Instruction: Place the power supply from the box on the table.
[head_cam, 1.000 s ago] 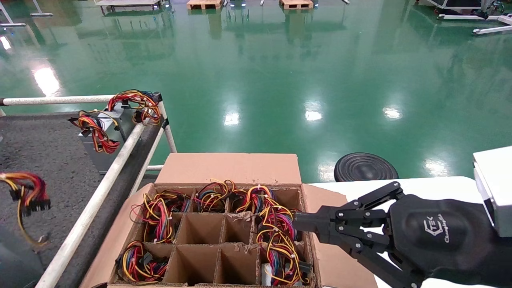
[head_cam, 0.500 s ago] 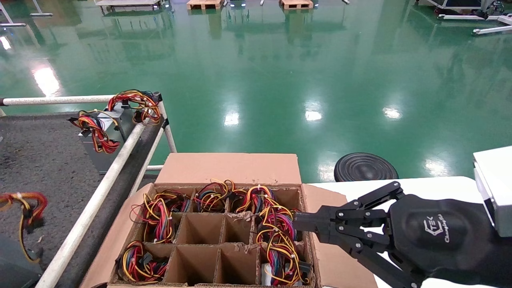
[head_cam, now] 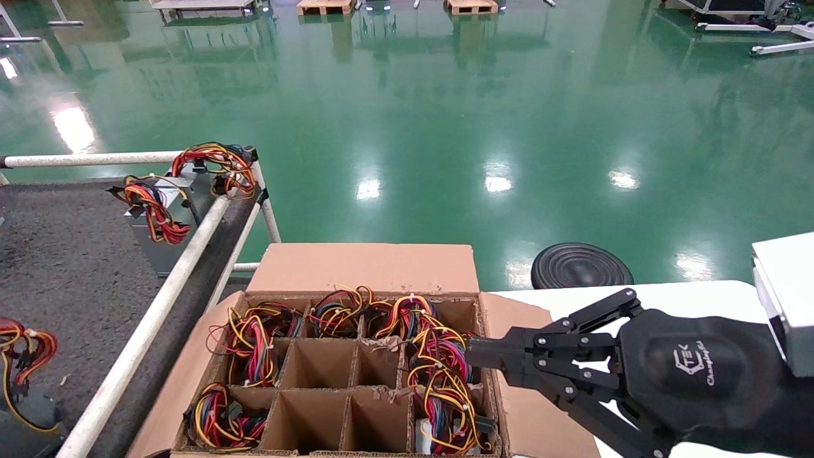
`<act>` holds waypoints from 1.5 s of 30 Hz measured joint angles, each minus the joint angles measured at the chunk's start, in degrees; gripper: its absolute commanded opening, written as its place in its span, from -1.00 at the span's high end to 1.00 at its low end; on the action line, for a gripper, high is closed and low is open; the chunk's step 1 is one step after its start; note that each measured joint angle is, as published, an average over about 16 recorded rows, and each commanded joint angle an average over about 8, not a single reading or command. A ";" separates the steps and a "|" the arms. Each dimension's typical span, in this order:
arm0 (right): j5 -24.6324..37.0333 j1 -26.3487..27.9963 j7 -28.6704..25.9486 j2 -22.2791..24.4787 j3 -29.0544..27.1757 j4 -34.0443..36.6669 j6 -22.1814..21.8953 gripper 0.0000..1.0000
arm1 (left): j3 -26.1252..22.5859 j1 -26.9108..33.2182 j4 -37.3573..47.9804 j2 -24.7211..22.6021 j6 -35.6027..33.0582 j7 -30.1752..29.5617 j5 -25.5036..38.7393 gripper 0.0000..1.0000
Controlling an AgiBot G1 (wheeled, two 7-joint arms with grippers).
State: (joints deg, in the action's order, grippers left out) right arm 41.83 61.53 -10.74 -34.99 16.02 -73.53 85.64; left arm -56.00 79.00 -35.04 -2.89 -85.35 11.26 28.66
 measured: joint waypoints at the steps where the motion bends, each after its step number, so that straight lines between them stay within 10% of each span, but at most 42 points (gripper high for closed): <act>1: 0.00 0.00 0.00 0.00 0.00 0.00 0.00 1.00 | -0.10 -0.27 -0.27 0.12 0.26 0.08 -0.37 -1.00; 35: 0.00 0.00 0.00 0.00 0.00 0.00 0.00 1.00 | -0.43 -2.61 -8.70 3.20 6.52 2.85 -5.90 -1.00; 38: 0.00 0.00 0.00 0.00 0.00 0.00 0.00 0.70 | -0.10 -2.36 -9.20 3.27 6.80 2.95 -5.65 -1.00; 45: 0.00 0.00 0.00 0.00 0.00 0.00 0.00 -0.83 | 0.47 -1.93 -9.97 3.36 7.21 3.08 -5.17 -1.00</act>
State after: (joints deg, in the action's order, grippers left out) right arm 41.83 61.53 -10.74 -34.99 16.02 -73.53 85.64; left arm -55.53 77.08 -45.02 0.46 -78.13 14.33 23.49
